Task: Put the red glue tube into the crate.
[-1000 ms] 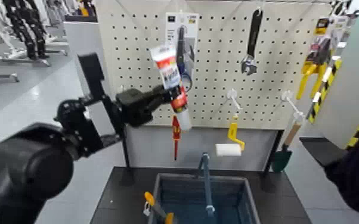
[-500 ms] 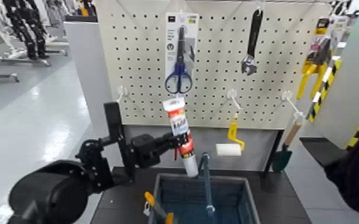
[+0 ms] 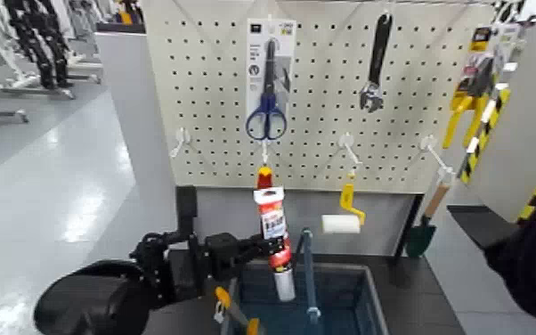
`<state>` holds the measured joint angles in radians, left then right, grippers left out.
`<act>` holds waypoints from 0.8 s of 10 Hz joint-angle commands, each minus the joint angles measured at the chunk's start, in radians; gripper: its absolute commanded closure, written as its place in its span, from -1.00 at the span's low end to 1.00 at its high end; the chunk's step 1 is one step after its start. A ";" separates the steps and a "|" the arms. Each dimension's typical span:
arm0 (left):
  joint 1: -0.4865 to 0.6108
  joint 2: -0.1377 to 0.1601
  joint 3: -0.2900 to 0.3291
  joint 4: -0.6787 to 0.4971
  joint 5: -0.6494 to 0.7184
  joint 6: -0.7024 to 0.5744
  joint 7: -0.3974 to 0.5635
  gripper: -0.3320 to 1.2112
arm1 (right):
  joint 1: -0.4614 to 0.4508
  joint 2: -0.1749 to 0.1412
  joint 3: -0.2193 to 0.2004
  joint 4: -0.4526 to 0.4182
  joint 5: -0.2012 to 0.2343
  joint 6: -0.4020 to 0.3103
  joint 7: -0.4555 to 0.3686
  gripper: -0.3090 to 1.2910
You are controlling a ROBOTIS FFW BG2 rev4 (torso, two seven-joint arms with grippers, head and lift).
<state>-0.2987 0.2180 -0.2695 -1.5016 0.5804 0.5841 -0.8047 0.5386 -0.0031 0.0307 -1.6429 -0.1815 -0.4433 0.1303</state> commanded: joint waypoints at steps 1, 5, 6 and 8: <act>0.000 0.000 -0.011 0.023 -0.021 0.025 -0.014 0.98 | 0.000 0.104 0.000 0.000 -0.001 0.000 0.002 -0.40; 0.006 -0.002 -0.011 0.027 -0.039 0.040 -0.022 0.98 | 0.000 0.104 0.001 -0.002 -0.003 -0.002 0.005 -0.40; 0.006 -0.002 -0.010 0.027 -0.039 0.040 -0.022 0.96 | 0.000 0.104 0.001 -0.002 -0.003 -0.002 0.005 -0.40; 0.006 -0.008 0.004 0.027 -0.039 0.071 -0.019 -0.48 | 0.000 0.104 0.000 -0.002 -0.004 0.000 0.005 -0.40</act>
<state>-0.2932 0.2122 -0.2692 -1.4742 0.5412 0.6458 -0.8237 0.5385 -0.0031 0.0309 -1.6445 -0.1852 -0.4442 0.1350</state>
